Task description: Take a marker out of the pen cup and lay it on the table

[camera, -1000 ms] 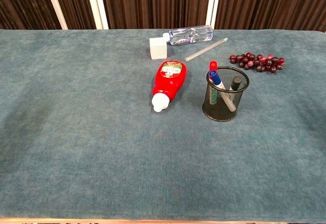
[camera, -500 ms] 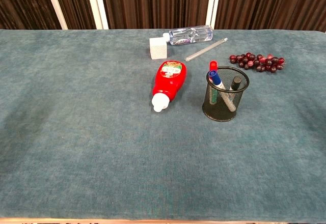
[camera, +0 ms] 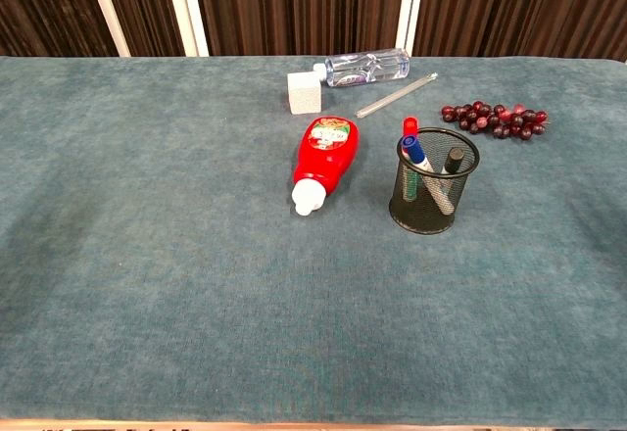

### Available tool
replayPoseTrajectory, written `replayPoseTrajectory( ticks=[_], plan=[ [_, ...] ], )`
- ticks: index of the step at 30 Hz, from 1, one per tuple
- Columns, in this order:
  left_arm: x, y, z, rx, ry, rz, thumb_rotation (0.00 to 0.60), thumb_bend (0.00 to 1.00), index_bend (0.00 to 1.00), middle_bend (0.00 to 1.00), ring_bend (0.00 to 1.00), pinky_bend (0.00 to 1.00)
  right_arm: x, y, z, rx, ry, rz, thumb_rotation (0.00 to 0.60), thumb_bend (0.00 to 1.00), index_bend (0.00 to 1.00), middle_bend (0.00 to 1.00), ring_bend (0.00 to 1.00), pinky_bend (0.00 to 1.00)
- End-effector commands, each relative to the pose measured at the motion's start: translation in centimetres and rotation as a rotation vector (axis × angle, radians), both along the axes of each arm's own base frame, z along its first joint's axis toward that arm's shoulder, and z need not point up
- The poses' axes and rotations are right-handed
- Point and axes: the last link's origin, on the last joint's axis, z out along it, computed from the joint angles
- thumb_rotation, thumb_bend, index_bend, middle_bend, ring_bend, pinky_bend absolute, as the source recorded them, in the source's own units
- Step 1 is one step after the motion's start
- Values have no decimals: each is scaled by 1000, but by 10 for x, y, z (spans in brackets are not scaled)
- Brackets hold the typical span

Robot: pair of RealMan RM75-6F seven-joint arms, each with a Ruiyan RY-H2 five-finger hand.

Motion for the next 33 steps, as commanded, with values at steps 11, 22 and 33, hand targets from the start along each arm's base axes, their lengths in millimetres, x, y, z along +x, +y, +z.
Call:
replayPoseTrajectory(
  ticks=[11, 22, 33],
  plan=[
    [-1, 1, 1, 9, -7, 18, 600, 395, 150, 38, 16, 65, 7, 1, -2, 48, -84, 12, 600, 193, 0, 0, 0, 170],
    [-1, 1, 1, 9, -7, 22, 600, 394, 150, 37, 16, 65, 28, -30, -7, 188, -243, 78, 600, 193, 0, 0, 0, 170],
    [-2, 2, 1, 12, -9, 36, 600, 394, 150, 37, 16, 65, 62, -74, -49, 266, -387, 126, 600, 170, 17, 0, 0, 170]
  ],
)
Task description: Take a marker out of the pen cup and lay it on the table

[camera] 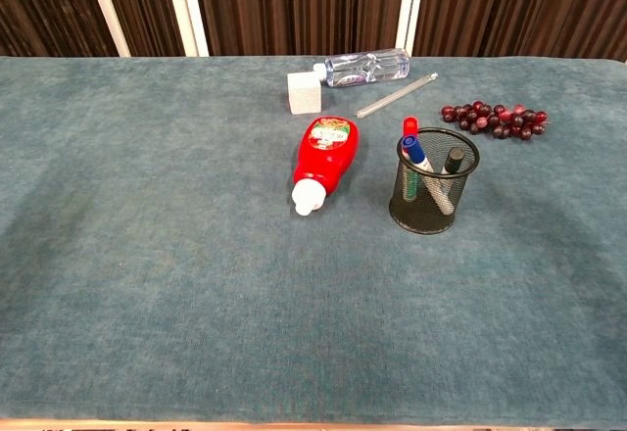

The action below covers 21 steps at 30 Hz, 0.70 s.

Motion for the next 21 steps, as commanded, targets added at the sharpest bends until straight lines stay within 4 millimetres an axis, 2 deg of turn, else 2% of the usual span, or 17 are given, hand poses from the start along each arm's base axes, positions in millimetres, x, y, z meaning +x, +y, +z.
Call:
replayPoseTrajectory(
  ticks=[1, 9, 21],
  plan=[
    [0, 0, 0, 0, -1, 1, 600, 394, 150, 37, 16, 65, 11, -13, -13, -5, -25, 16, 600, 169, 28, 0, 0, 170],
    [0, 0, -1, -1, -8, 8, 600, 394, 151, 36, 16, 65, 35, -26, -38, 16, -86, 41, 600, 178, 92, 0, 0, 170],
    [0, 1, 0, 2, -16, 19, 600, 404, 150, 35, 17, 65, 58, -39, -72, 23, -185, 51, 600, 317, 288, 0, 0, 170]
  ],
)
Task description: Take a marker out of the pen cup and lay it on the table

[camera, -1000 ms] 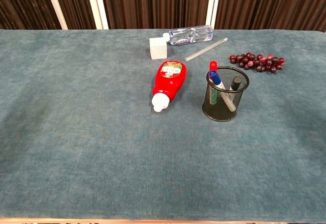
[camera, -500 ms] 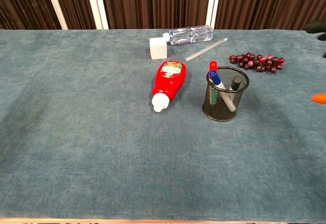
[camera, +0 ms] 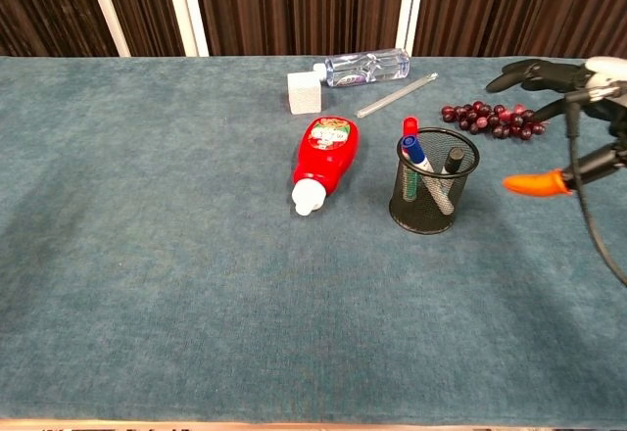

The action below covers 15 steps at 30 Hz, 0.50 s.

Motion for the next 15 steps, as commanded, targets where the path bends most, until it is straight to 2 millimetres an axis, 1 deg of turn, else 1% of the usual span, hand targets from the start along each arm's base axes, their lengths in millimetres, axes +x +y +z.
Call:
replayPoseTrajectory(
  ticks=[1, 5, 12, 15],
  plan=[
    [0, 0, 0, 1, -3, 1, 600, 404, 150, 35, 17, 65, 5, -6, -6, -18, -22, 3, 600, 331, 311, 0, 0, 171],
    [0, 0, 0, 1, -6, 6, 600, 404, 150, 35, 20, 65, 7, -9, -13, -13, -21, -1, 600, 348, 344, 0, 0, 170],
    [0, 1, 1, 5, -8, 7, 600, 405, 150, 35, 29, 65, 9, -11, -24, 11, -16, -14, 600, 346, 348, 0, 0, 170],
    [0, 1, 0, 5, -8, 8, 600, 405, 150, 34, 29, 65, 10, -11, -29, 11, -20, -20, 600, 346, 368, 0, 0, 170]
  ],
)
